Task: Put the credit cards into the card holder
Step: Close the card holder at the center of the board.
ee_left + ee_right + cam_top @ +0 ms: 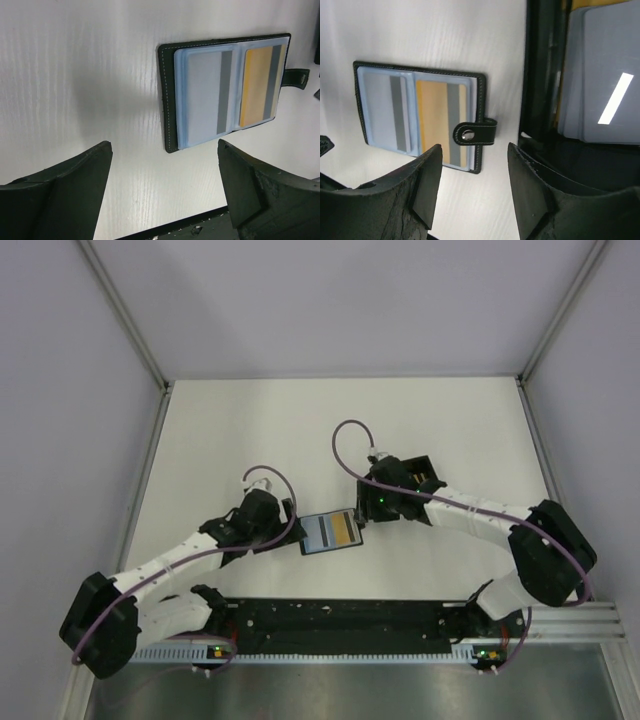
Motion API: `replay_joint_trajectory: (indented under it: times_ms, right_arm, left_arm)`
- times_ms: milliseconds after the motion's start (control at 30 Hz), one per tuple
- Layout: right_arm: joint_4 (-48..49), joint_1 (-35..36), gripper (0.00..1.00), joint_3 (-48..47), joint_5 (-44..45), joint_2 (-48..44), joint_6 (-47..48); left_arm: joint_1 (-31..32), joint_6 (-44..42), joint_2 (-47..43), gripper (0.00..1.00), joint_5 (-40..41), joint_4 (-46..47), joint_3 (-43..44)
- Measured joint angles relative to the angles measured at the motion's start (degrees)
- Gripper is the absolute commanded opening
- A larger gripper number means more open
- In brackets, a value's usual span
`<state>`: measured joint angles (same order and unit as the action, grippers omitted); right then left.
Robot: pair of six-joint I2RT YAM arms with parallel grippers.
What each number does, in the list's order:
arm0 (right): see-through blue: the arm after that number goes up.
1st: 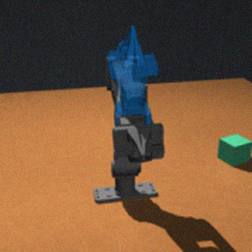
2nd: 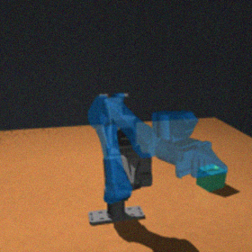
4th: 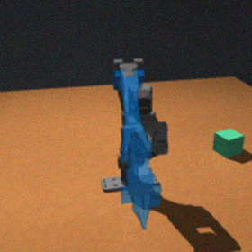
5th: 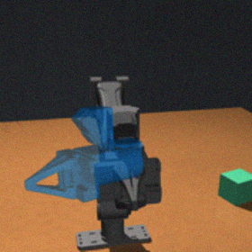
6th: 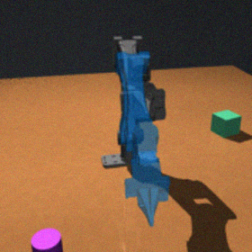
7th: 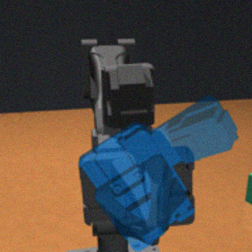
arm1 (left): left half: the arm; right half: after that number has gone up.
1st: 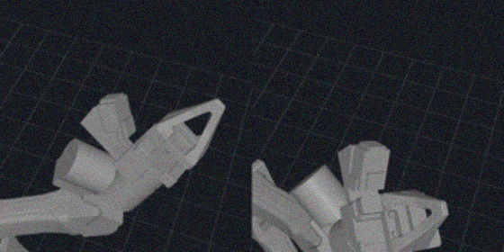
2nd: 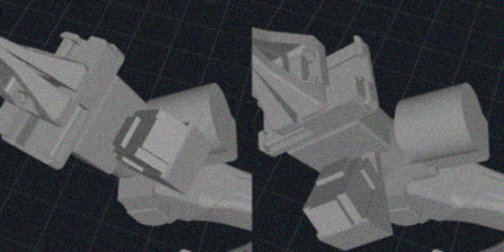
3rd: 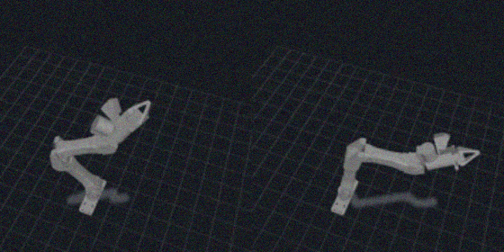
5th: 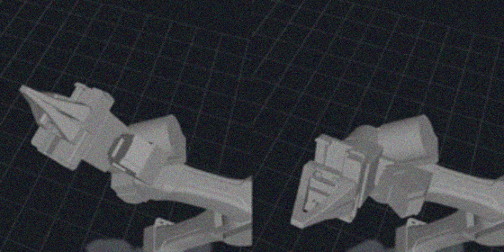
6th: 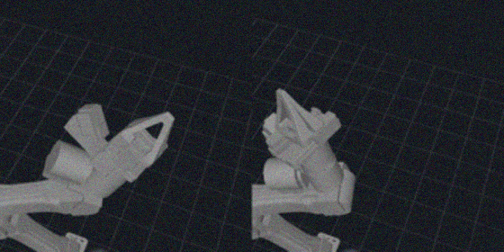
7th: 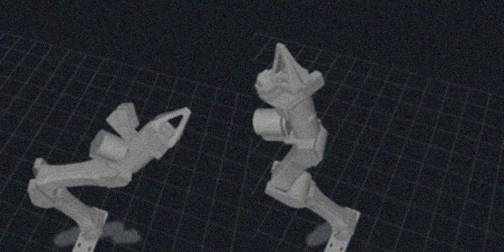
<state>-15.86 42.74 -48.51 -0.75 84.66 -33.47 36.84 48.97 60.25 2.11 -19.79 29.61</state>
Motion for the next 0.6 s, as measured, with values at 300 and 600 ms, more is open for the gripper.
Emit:
replay_joint_trajectory:
  times_ms: [300,600]
  right_arm:
    - [-1.4,-5.9,0.55,0.0,2.0,0.2,2.5]
    - [0.3,-6.4,0.55,0.5,-7.3,-0.3,4.6]
  left_arm:
    - [-0.1,1.1,0.5,0.85,-0.6,1.9,-4.1]
    - [-0.2,2.2,6.1,0.70,-6.5,11.5,-4.3]
